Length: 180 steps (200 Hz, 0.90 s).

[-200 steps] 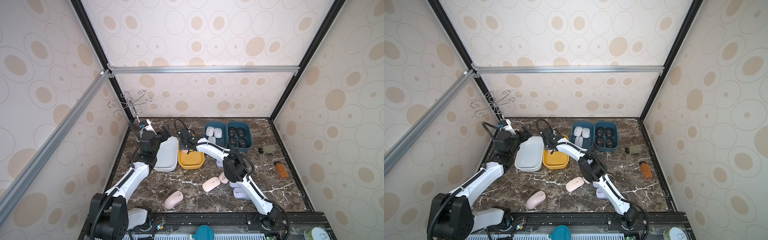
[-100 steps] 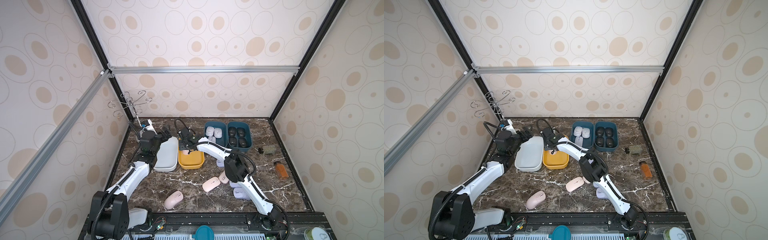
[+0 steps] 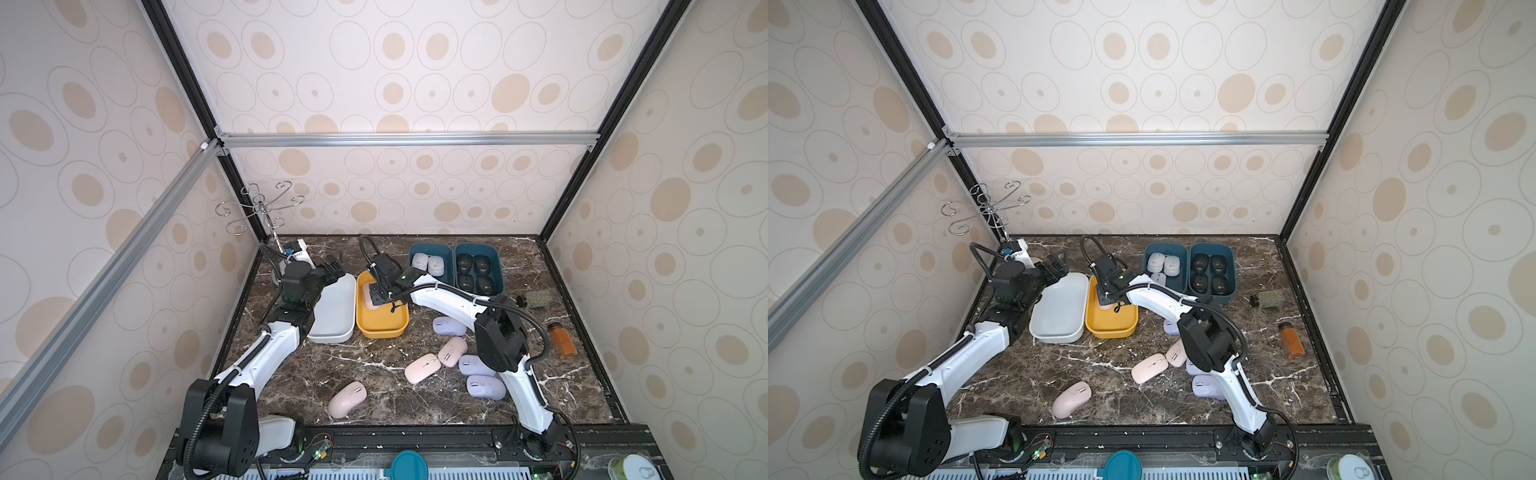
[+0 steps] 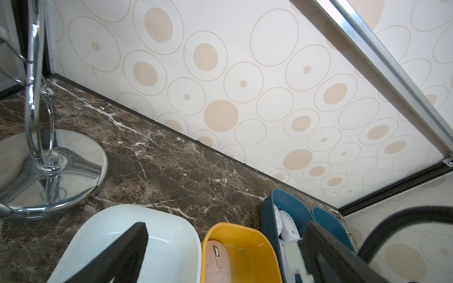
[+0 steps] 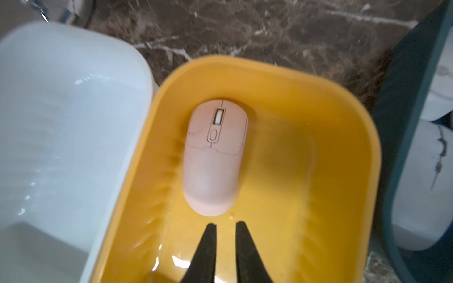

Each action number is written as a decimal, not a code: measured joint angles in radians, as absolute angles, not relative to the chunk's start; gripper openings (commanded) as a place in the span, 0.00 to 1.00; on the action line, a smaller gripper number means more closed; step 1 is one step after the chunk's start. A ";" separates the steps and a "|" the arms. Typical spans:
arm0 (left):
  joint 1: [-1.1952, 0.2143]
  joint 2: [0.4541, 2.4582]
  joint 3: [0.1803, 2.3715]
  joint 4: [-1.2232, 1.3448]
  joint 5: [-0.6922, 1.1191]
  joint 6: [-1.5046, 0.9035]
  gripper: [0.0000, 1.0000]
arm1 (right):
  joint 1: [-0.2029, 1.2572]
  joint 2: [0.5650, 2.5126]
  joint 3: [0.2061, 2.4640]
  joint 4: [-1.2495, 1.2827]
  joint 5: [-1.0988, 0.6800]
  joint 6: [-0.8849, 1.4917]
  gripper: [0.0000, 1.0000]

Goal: Place the mice by color into the storage box
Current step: Place the mouse in the storage box.

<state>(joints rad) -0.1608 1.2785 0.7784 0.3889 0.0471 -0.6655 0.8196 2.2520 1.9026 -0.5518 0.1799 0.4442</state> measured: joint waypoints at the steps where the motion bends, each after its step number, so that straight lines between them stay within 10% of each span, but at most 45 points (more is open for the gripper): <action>1: -0.161 1.279 0.778 0.389 0.047 -0.665 1.00 | 0.820 2.253 1.902 -0.552 0.180 0.444 0.17; 123: -0.136 1.279 0.778 0.391 0.062 -0.675 1.00 | 0.825 2.383 1.978 -0.563 0.109 0.429 0.17; 180: -0.135 1.285 0.778 0.418 0.127 -0.704 1.00 | 0.852 2.032 1.700 -0.553 0.188 0.420 0.24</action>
<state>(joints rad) -0.1349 1.2854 0.7784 0.4175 0.1272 -0.7044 0.8524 2.0323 1.6997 -0.5533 0.1883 0.4202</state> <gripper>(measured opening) 0.999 0.222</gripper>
